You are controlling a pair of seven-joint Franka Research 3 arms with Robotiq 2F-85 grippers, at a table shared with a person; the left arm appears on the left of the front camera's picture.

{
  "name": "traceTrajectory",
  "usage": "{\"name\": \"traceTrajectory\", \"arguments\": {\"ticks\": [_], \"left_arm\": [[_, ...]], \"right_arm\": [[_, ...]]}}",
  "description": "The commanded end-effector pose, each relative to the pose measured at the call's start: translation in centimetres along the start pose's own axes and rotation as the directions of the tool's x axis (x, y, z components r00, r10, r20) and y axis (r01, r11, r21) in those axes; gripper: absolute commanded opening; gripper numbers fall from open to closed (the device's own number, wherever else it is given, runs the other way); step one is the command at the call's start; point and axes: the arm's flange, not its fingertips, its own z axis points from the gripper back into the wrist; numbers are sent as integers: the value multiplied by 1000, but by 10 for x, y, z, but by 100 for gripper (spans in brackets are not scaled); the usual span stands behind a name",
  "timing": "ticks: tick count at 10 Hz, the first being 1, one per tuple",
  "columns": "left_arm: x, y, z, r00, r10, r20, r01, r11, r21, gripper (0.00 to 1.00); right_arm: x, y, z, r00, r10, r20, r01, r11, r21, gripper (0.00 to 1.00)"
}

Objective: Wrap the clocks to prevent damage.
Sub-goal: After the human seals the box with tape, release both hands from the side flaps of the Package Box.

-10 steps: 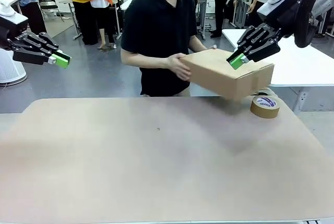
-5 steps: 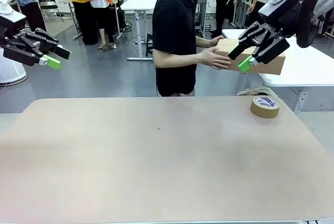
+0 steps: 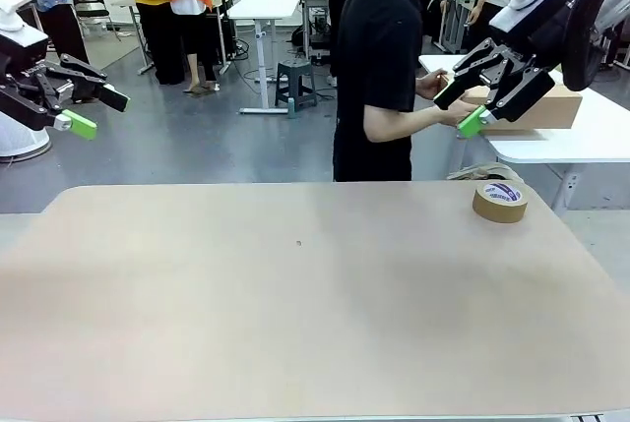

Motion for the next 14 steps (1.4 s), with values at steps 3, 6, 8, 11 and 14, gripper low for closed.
{"name": "traceTrajectory", "arguments": {"ticks": [3,6,8,11,14], "left_arm": [[10,-8,8,992,-3,-126,5,1000,20,100],[0,0,1,1000,10,-16,-10,1000,-4,100],[-19,1,13,997,16,71,-17,1000,10,100],[-50,-14,35,956,-66,286,26,990,140,100],[-62,-16,52,943,-76,325,10,979,202,100]], "right_arm": [[4,10,-4,988,-102,-112,98,994,-45,100],[1,3,2,998,-26,-48,26,1000,-4,100],[-47,3,10,978,-39,206,53,997,-60,100],[-93,14,15,903,-13,429,89,984,-157,100],[-106,19,16,877,3,480,103,976,-194,100]]}}
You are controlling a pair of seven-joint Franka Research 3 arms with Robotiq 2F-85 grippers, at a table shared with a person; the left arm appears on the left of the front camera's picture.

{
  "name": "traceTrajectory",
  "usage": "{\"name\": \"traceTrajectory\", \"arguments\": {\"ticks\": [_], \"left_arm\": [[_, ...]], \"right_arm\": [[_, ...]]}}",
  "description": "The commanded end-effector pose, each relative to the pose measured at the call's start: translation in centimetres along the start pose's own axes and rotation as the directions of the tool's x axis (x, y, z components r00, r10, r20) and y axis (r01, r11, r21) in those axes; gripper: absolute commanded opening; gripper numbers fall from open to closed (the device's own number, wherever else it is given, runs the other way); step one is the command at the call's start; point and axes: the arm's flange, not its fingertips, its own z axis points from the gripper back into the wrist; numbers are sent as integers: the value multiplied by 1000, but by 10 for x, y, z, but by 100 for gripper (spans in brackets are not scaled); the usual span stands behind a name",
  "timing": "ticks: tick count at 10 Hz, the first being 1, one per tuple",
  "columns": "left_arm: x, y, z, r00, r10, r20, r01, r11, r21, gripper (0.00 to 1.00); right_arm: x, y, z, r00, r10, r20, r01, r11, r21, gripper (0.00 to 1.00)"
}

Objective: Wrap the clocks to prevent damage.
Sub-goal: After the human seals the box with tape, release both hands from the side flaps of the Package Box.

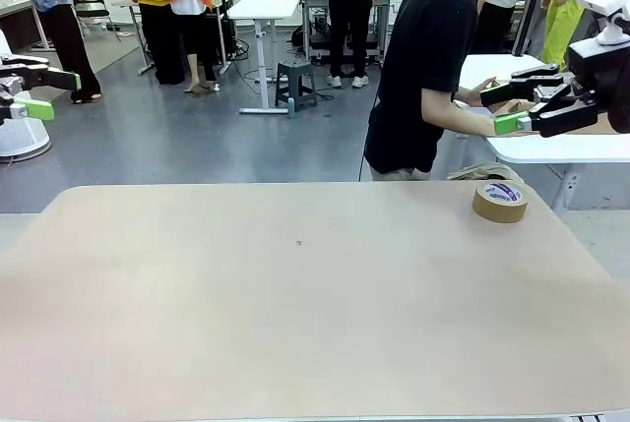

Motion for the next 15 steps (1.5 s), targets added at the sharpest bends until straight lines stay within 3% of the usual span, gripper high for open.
{"name": "traceTrajectory", "arguments": {"ticks": [1,3,6,10,11,15], "left_arm": [[1,-1,-2,999,-25,27,25,1000,16,100],[2,-1,-1,1000,-24,3,24,1000,20,100],[-9,1,-15,997,-16,-71,17,1000,22,100],[-9,4,-20,996,-15,-90,19,999,39,100],[-6,6,-22,998,2,-59,-1,1000,17,100],[-6,6,-22,998,2,-59,-1,1000,17,100]], "right_arm": [[9,9,-6,998,48,34,-48,999,-11,100],[15,12,-3,998,47,31,-47,999,-25,100],[26,20,3,998,6,-65,-5,1000,11,100],[36,25,7,988,-39,-152,39,999,-3,100],[29,21,3,996,6,-94,-6,1000,3,100],[29,21,3,996,6,-94,-6,1000,3,100]]}}
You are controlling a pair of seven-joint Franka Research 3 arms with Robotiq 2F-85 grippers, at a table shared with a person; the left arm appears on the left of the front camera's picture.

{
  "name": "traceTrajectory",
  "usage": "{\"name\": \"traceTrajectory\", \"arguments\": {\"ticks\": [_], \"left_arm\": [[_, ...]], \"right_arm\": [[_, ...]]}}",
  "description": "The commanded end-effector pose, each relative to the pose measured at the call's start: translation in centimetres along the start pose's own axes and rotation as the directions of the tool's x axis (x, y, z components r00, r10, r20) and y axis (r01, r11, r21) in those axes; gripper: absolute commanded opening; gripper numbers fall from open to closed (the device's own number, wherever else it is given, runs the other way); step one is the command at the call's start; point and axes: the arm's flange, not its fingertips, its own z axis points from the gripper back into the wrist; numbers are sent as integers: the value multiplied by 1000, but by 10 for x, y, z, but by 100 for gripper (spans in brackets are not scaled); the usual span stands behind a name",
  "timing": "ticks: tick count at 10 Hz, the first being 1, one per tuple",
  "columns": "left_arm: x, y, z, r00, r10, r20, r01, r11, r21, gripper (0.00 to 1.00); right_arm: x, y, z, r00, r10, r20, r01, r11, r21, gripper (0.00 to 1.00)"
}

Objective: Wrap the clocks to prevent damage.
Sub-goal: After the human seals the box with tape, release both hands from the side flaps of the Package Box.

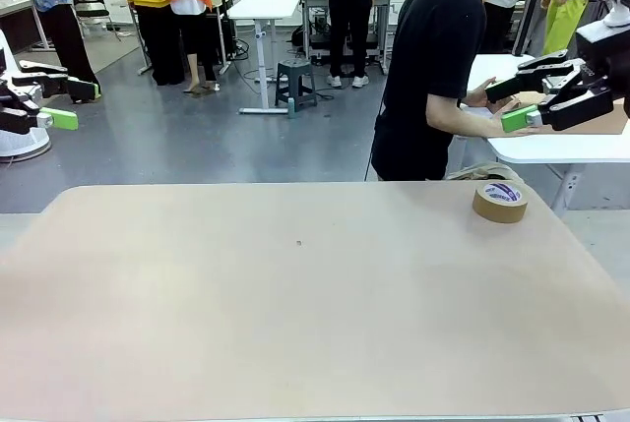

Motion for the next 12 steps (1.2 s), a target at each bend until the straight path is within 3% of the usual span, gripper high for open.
{"name": "traceTrajectory", "arguments": {"ticks": [1,12], "left_arm": [[0,-1,0,1000,0,4,0,1000,-6,100],[0,-1,0,1000,0,4,0,1000,-6,100]], "right_arm": [[-1,-2,-2,1000,10,21,-10,1000,-1,100],[-1,-2,-2,1000,10,21,-10,1000,-1,100]]}}
